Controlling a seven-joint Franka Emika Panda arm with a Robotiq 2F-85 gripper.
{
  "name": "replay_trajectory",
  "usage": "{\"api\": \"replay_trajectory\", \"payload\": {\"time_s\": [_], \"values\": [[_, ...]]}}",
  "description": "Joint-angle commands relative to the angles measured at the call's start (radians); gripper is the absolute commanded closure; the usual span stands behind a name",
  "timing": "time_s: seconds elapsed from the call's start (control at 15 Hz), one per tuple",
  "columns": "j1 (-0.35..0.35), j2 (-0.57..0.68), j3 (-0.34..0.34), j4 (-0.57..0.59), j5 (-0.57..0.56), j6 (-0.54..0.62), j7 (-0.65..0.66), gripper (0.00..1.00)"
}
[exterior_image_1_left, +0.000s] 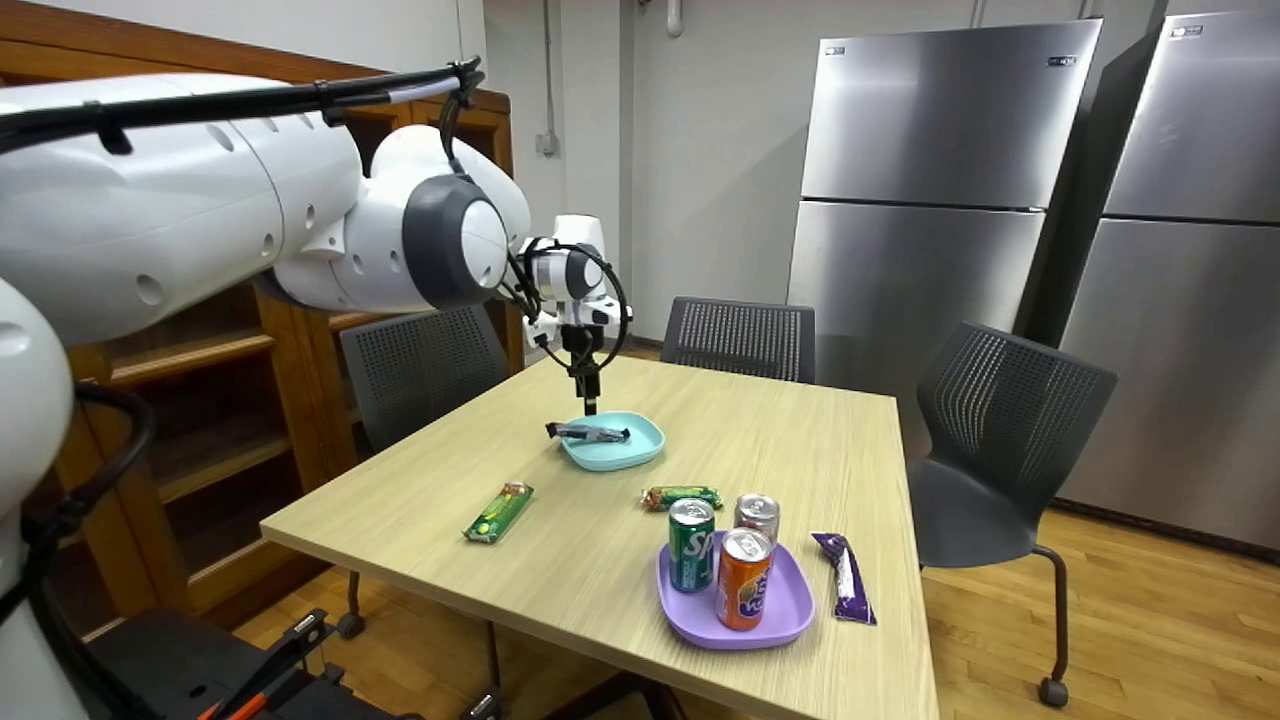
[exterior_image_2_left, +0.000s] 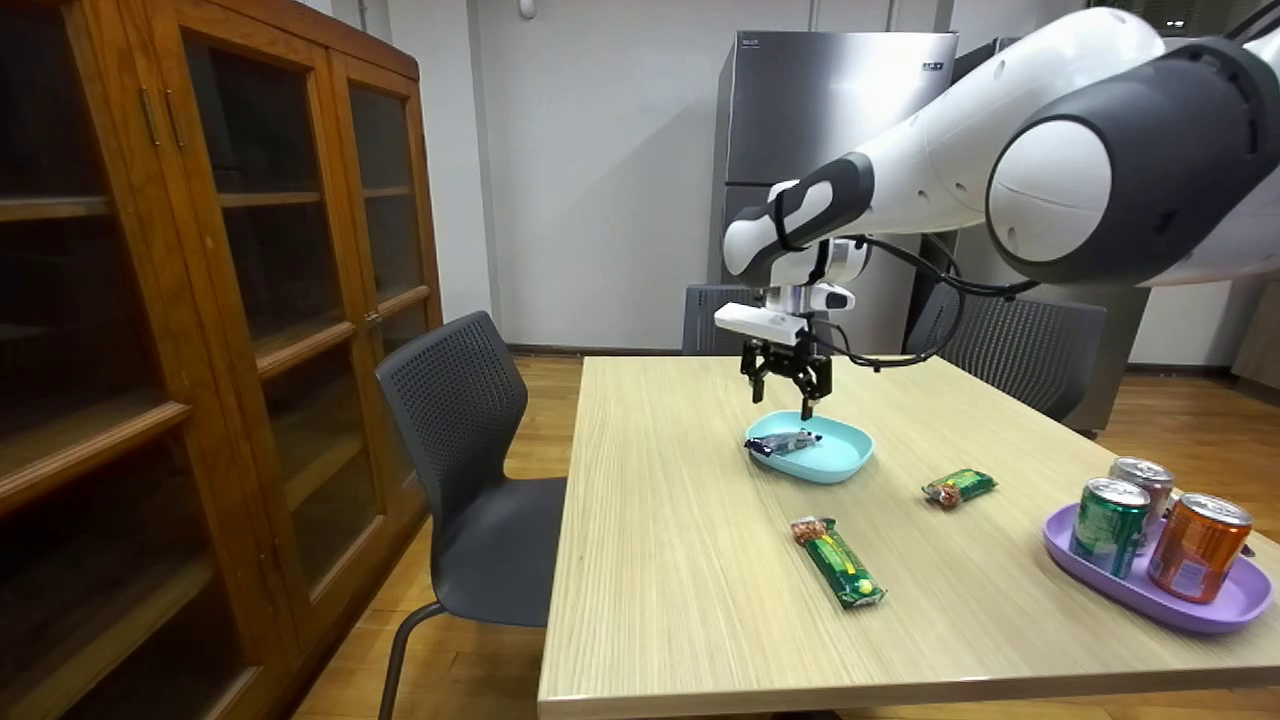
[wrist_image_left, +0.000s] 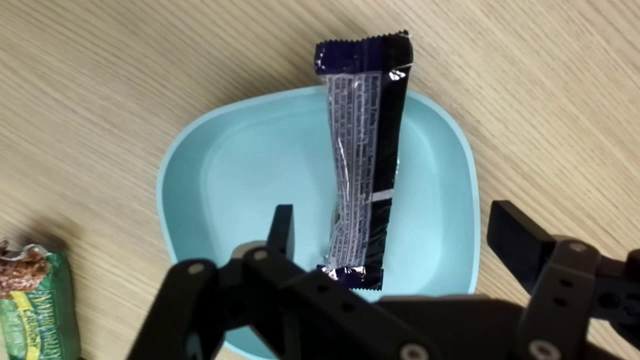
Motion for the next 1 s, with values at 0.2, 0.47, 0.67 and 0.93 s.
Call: {"api": "replay_trajectory", "payload": {"time_s": [0.2, 0.47, 0.67, 0.93], "values": [[0.025, -0.08, 0.004, -0.034, -0.002, -0.127, -0.011, 0.0], [0.036, -0.116, 0.008, -0.061, 0.002, -0.173, -0.018, 0.0], [0.045, -0.142, 0.011, -0.089, 0.003, -0.192, -0.027, 0.0], [0.044, -0.203, 0.036, -0.175, 0.017, -0.206, -0.079, 0.0]]}}
